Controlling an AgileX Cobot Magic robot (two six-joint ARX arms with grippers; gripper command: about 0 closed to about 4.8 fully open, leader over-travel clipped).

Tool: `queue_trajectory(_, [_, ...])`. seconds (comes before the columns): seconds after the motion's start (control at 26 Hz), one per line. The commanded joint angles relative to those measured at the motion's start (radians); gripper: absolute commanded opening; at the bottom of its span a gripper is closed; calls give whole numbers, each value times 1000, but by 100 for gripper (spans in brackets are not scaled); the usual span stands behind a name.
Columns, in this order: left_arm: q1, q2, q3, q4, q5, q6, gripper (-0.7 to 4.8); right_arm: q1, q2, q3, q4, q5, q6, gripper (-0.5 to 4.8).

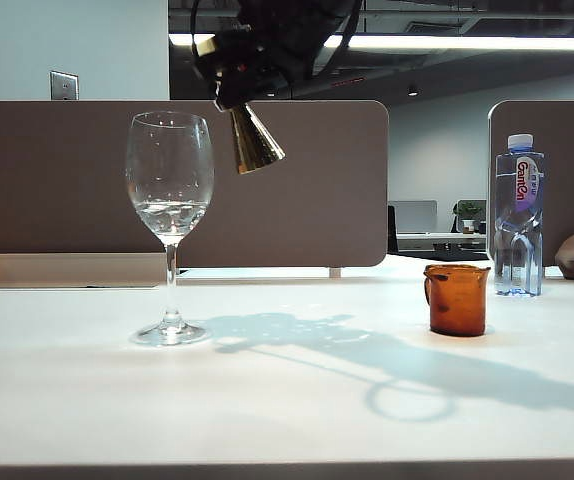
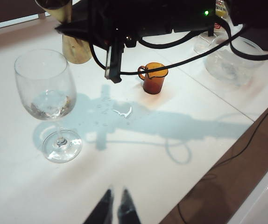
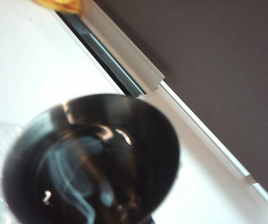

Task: Pick up the small amber measuring cup and pour the water in it into the jigger, then pick up the jigger and pour the water in it into the wine glass.

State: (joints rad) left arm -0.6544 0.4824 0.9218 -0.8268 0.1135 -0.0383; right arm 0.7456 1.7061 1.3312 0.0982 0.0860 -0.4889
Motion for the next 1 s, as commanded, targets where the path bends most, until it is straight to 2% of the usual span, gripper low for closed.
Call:
queue_trajectory(0.04, [-1, 1, 3, 13, 3, 4, 26, 0, -10, 7, 6, 29, -124, -1])
queue_trajectory(0.19, [-1, 1, 3, 13, 3, 4, 26, 10, -10, 7, 11, 32, -312, -1])
queue_trajectory(0.38, [-1, 1, 3, 13, 3, 4, 26, 21, -8, 7, 23, 35, -435, -1])
queue_trajectory(0.69, [-1, 1, 3, 13, 3, 4, 26, 24, -1, 13, 38, 56, -531, -1])
queue_trajectory(0.88, [-1, 1, 3, 13, 3, 4, 26, 24, 34, 64, 31, 80, -538, -1])
queue_trajectory(1.0, [-1, 1, 3, 13, 3, 4, 26, 24, 69, 122, -4, 105, -588, -1])
